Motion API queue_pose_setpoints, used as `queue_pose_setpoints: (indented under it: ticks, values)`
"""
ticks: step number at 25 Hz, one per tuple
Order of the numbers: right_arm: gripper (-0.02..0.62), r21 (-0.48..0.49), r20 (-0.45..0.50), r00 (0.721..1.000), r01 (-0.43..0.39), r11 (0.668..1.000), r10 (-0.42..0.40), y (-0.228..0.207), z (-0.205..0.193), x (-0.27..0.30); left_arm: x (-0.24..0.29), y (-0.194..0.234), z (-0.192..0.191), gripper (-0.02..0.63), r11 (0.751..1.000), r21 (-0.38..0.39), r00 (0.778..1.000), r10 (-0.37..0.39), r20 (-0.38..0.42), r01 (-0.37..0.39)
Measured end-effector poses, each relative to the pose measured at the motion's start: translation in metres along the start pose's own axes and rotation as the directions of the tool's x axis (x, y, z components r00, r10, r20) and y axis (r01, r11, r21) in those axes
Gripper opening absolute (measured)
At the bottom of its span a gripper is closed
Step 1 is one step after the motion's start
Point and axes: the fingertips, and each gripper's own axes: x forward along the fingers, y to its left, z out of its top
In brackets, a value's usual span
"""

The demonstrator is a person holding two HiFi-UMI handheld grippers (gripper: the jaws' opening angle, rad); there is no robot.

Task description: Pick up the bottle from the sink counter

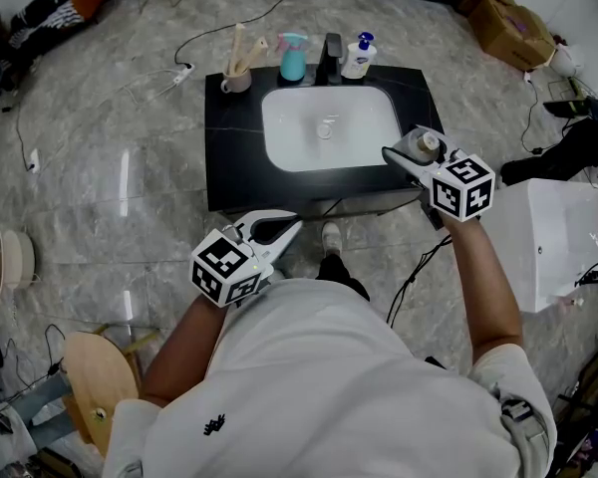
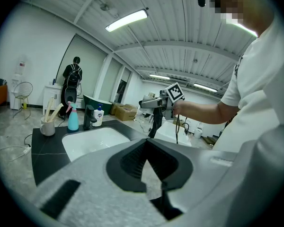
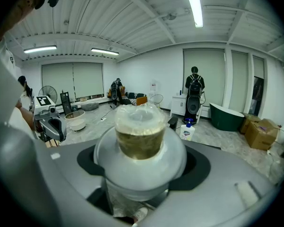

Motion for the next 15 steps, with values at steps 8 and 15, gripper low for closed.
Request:
queue_pose_setpoints:
  ticks: [8, 15]
  values:
    - [0.351, -0.006, -0.003, 1.000, -0.004, 1.000, 0.004, -0.009, 0.003, 0.004, 0.005, 0.006, 0.005, 0.005, 1.000, 0.000, 1.000, 0.007, 0.000, -0.007]
    - [0.351, -0.011, -0.011, 1.000, -0.011, 1.000, 0.011, -0.022, 0.005, 0.012, 0.010, 0.016, 0.009, 0.005, 1.000, -0.011, 1.000, 0.022, -0.003, -0.022]
